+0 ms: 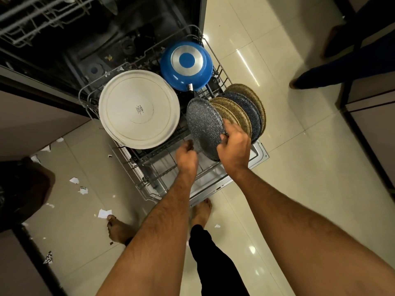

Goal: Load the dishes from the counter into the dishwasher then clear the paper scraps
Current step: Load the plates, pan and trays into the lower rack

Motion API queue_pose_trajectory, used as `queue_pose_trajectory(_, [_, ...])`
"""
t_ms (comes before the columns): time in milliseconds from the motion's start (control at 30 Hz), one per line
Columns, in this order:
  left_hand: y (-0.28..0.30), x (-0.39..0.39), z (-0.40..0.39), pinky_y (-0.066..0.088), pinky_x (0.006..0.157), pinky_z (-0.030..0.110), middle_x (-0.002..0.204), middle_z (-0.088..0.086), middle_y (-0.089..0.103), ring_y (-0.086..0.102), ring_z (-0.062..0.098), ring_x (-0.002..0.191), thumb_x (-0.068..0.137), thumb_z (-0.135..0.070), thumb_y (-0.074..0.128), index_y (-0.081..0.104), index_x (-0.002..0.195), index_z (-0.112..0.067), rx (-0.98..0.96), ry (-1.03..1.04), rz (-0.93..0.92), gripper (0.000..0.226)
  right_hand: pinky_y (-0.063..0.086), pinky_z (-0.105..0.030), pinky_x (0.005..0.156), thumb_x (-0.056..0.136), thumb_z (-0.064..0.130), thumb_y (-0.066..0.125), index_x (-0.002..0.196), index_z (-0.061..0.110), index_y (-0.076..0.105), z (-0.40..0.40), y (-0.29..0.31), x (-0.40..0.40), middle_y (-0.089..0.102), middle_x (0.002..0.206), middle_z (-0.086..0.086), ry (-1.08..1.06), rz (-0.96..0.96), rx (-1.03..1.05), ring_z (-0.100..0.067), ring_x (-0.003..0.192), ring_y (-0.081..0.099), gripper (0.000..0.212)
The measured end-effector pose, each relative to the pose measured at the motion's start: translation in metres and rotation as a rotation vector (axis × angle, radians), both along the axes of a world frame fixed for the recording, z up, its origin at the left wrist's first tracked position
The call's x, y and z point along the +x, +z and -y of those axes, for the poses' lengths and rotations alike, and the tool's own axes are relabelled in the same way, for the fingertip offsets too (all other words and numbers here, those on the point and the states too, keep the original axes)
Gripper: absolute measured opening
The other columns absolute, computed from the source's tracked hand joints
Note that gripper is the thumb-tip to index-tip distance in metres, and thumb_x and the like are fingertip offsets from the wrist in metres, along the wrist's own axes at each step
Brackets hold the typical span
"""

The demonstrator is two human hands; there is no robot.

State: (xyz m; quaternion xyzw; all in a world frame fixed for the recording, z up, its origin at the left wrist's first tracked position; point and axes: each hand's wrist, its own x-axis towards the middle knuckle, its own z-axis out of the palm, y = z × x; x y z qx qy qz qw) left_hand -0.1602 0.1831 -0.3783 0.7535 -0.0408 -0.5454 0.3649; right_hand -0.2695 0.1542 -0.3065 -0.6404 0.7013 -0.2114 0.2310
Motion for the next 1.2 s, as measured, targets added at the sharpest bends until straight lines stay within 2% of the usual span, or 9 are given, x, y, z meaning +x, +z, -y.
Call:
queue_pose_trajectory(133, [0.008, 0.001, -0.001, 0.043, 0.112, 0.039, 0.116, 0.008, 0.064, 0.060, 0.026, 0.121, 0.088, 0.020, 0.035, 0.058, 0.131, 0.006, -0.018, 0.031, 0.014, 0.052, 0.052, -0.032, 0.096, 0.077, -0.015, 0.065, 0.130, 0.001, 0.065, -0.005, -0.001, -0.005, 0.073, 0.114, -0.014, 0.012, 0.022, -0.036, -0.026, 0.099, 0.070, 0.055])
queue_pose_trajectory(233, [0.009, 0.000, 0.000, 0.042, 0.112, 0.038, 0.123, 0.014, 0.065, 0.059, 0.025, 0.120, 0.087, 0.021, 0.035, 0.059, 0.131, 0.007, -0.015, 0.015, 0.038, 0.051, 0.047, -0.027, 0.095, 0.079, -0.014, 0.066, 0.129, 0.002, 0.066, -0.005, 0.001, -0.006, 0.073, 0.114, -0.012, 0.001, 0.024, -0.036, -0.025, 0.099, 0.070, 0.053])
queue_pose_trajectory(367, [0.001, -0.003, -0.001, 0.044, 0.111, 0.045, 0.112, 0.017, 0.066, 0.061, 0.038, 0.119, 0.085, 0.021, 0.037, 0.062, 0.122, 0.009, -0.055, 0.025, 0.015, 0.047, 0.040, -0.023, 0.099, 0.081, -0.013, 0.064, 0.129, 0.004, 0.067, -0.006, 0.002, -0.007, 0.073, 0.116, -0.011, -0.016, 0.019, -0.024, -0.023, 0.103, 0.068, 0.051])
queue_pose_trajectory(567, [0.010, -0.006, 0.001, 0.046, 0.108, 0.041, 0.090, -0.004, 0.067, 0.063, 0.024, 0.101, 0.080, 0.025, 0.034, 0.065, 0.090, -0.019, -0.091, 0.047, -0.038, 0.055, 0.042, -0.025, 0.100, 0.082, -0.012, 0.065, 0.130, 0.004, 0.066, -0.009, 0.000, -0.008, 0.073, 0.118, -0.011, 0.007, 0.025, -0.041, -0.022, 0.104, 0.068, 0.051])
queue_pose_trajectory(800, [0.006, 0.003, -0.004, 0.047, 0.108, 0.050, 0.103, 0.008, 0.073, 0.067, 0.029, 0.110, 0.079, 0.014, 0.039, 0.069, 0.112, 0.000, -0.098, -0.042, -0.033, 0.046, 0.051, -0.025, 0.096, 0.078, -0.013, 0.062, 0.134, 0.004, 0.063, -0.006, -0.013, 0.007, 0.072, 0.117, -0.011, 0.045, -0.010, 0.065, -0.020, 0.098, 0.069, 0.058])
queue_pose_trajectory(867, [0.002, 0.006, -0.005, 0.049, 0.106, 0.051, 0.107, 0.012, 0.074, 0.068, 0.029, 0.109, 0.077, 0.012, 0.041, 0.069, 0.115, 0.001, -0.080, -0.059, -0.030, 0.049, 0.056, -0.034, 0.096, 0.078, -0.009, 0.063, 0.136, 0.009, 0.063, -0.007, -0.020, 0.014, 0.072, 0.115, -0.011, 0.084, -0.047, 0.146, -0.025, 0.098, 0.070, 0.061])
queue_pose_trajectory(1000, [0.010, 0.008, -0.003, 0.052, 0.101, 0.037, 0.103, 0.000, 0.073, 0.067, 0.021, 0.107, 0.085, 0.016, 0.044, 0.071, 0.106, -0.017, -0.058, -0.124, -0.015, 0.048, 0.057, -0.037, 0.093, 0.081, -0.003, 0.068, 0.133, 0.017, 0.064, -0.013, -0.032, 0.015, 0.072, 0.112, -0.009, 0.029, -0.116, 0.313, -0.030, 0.102, 0.069, 0.057])
queue_pose_trajectory(1100, [0.007, 0.009, -0.004, 0.052, 0.085, 0.028, 0.090, -0.012, 0.067, 0.064, 0.014, 0.092, 0.089, 0.016, 0.043, 0.066, 0.091, -0.026, -0.006, -0.159, -0.021, 0.048, 0.059, -0.043, 0.091, 0.082, -0.004, 0.066, 0.138, 0.014, 0.058, -0.014, -0.042, 0.007, 0.070, 0.113, -0.013, -0.014, -0.157, 0.351, -0.034, 0.104, 0.068, 0.059])
queue_pose_trajectory(1200, [0.003, 0.007, -0.004, 0.046, 0.079, 0.020, 0.087, -0.016, 0.060, 0.057, 0.006, 0.086, 0.091, 0.016, 0.042, 0.063, 0.102, -0.021, 0.022, -0.177, -0.001, 0.044, 0.059, -0.045, 0.091, 0.084, -0.006, 0.063, 0.135, 0.009, 0.056, -0.011, -0.047, 0.003, 0.069, 0.115, -0.016, 0.001, -0.160, 0.371, -0.036, 0.105, 0.068, 0.054])
